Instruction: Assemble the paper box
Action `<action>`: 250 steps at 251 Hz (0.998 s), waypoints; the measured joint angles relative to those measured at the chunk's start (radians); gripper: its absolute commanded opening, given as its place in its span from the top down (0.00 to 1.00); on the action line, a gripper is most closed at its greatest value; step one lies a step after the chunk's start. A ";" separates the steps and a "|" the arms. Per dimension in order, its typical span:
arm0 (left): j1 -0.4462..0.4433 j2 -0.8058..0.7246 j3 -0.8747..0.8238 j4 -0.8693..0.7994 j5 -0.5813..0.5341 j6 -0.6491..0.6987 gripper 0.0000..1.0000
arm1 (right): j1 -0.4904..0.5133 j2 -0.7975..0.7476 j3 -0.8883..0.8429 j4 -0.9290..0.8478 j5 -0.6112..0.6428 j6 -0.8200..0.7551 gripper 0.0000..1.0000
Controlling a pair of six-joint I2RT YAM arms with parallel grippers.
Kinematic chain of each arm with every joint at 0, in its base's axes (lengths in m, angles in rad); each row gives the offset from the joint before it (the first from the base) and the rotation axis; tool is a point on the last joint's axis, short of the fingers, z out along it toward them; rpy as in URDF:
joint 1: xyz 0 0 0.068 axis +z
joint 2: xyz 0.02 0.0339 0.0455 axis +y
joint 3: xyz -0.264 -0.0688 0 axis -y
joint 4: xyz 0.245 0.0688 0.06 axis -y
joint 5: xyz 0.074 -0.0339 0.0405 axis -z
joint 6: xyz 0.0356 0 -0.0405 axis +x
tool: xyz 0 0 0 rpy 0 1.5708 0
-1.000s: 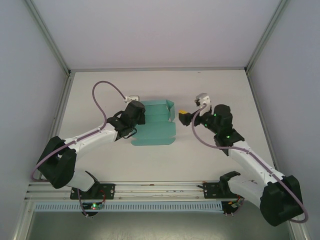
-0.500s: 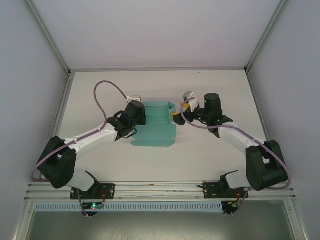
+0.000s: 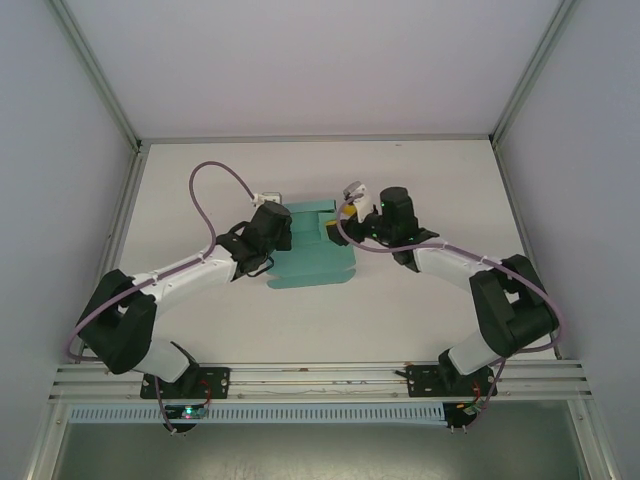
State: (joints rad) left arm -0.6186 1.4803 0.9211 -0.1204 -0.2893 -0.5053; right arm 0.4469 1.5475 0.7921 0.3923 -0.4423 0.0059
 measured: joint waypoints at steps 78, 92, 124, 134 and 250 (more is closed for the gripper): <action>0.005 0.005 0.009 0.001 0.005 -0.007 1.00 | 0.053 0.021 0.001 0.031 0.262 0.104 0.69; 0.005 0.005 0.011 0.001 0.008 -0.008 1.00 | 0.068 0.021 0.007 0.027 0.290 0.114 0.71; 0.005 0.005 0.016 0.002 0.010 -0.014 1.00 | 0.091 0.021 0.030 -0.004 0.383 0.121 0.72; 0.003 0.005 0.018 0.003 0.013 -0.018 1.00 | 0.100 0.021 0.035 -0.013 0.421 0.123 0.73; -0.004 0.006 0.052 0.002 0.044 -0.054 1.00 | 0.222 0.113 0.266 -0.309 0.905 0.251 0.92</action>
State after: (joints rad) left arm -0.6228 1.4868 0.9730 -0.1181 -0.2451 -0.5591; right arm 0.6693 1.6600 1.0580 0.0834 0.4625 0.2569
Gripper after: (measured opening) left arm 0.082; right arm 0.095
